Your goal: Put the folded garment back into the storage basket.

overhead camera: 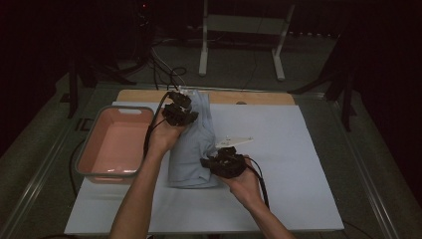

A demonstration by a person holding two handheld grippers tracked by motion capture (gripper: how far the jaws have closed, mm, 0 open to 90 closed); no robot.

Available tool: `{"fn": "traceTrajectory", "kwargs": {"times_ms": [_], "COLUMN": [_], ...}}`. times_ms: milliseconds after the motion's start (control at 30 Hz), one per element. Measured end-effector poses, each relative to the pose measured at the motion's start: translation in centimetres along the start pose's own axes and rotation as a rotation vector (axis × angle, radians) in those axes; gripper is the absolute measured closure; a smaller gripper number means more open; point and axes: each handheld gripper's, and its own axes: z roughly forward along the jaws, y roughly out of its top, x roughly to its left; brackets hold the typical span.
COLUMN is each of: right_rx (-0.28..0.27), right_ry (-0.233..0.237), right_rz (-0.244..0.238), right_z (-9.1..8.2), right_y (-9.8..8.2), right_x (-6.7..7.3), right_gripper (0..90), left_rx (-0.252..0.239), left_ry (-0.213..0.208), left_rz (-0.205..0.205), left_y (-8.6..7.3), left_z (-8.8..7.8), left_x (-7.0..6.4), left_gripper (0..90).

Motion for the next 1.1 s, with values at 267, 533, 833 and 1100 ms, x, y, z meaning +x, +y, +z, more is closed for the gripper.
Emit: {"fn": "traceTrajectory", "kwargs": {"times_ms": [267,533,833,1100], "right_rx": [-0.016,-0.022,-0.028,-0.038], "right_ry": [0.006,0.009,0.012,0.017], "right_rz": [0.004,0.018,0.014,0.021], "right_z": [0.2,0.4,1.0,1.3], "right_y": [0.7,1.4,2.0,2.8], "right_x": [0.4,0.5,0.7,0.9], "right_gripper": [80.7,80.7,80.7,80.7], "left_rx": [-0.005,-0.011,-0.016,-0.024], "left_ry": [0.008,0.017,0.026,0.033], "left_rz": [-0.009,-0.007,-0.017,-0.03], "left_y": [0.2,0.7,0.9,1.0], "left_z": [-0.2,-0.7,-1.1,-1.4], "left_x": [0.4,0.6,1.1,1.5], "left_gripper": [82.7,82.7,82.7,82.7]}}
